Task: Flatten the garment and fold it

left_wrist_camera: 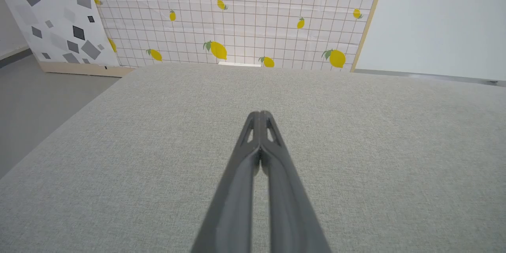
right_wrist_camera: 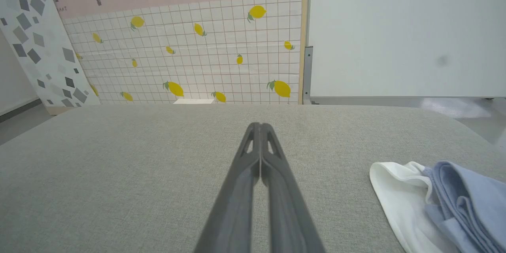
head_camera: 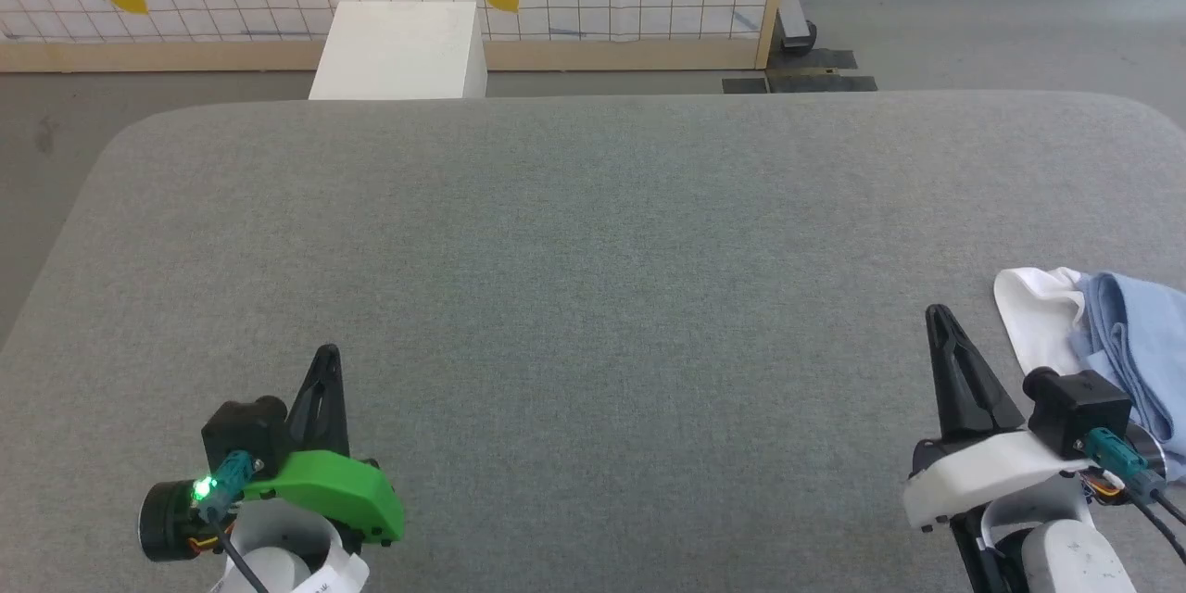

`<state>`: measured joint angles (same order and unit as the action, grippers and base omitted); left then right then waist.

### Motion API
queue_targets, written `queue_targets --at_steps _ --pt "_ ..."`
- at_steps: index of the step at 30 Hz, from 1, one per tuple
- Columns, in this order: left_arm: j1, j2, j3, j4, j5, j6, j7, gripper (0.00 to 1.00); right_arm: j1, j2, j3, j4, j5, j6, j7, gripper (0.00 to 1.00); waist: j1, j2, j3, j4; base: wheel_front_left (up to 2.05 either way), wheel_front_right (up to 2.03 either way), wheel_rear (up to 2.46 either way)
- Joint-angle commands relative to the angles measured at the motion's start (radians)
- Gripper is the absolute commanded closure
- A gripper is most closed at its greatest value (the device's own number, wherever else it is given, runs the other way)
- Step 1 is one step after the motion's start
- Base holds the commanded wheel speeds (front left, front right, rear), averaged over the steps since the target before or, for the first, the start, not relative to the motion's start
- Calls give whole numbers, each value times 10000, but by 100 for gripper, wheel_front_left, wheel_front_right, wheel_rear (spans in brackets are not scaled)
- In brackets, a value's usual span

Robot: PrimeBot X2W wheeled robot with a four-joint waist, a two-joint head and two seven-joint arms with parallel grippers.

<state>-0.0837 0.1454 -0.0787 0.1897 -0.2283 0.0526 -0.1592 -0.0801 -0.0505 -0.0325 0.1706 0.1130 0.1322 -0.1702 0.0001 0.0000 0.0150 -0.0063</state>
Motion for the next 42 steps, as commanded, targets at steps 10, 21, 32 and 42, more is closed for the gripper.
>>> queue_targets --at_steps 10,21,32,42 --pt "219 -173 130 -276 366 -113 211 100 225 1 68 -281 -230 -6 243 100 -1 0 -18 8 0 0 0" --pt "313 -292 230 -525 660 -176 423 100 314 2 108 -499 -368 -8 466 100 -1 0 -39 16 0 0 0" --pt "408 -411 331 -772 953 -240 634 100 402 2 147 -717 -505 -9 689 100 -1 0 -59 25 0 0 0" --pt "493 -519 422 -996 1217 -297 824 100 481 2 182 -913 -630 -10 891 100 -1 0 -77 32 0 0 0"
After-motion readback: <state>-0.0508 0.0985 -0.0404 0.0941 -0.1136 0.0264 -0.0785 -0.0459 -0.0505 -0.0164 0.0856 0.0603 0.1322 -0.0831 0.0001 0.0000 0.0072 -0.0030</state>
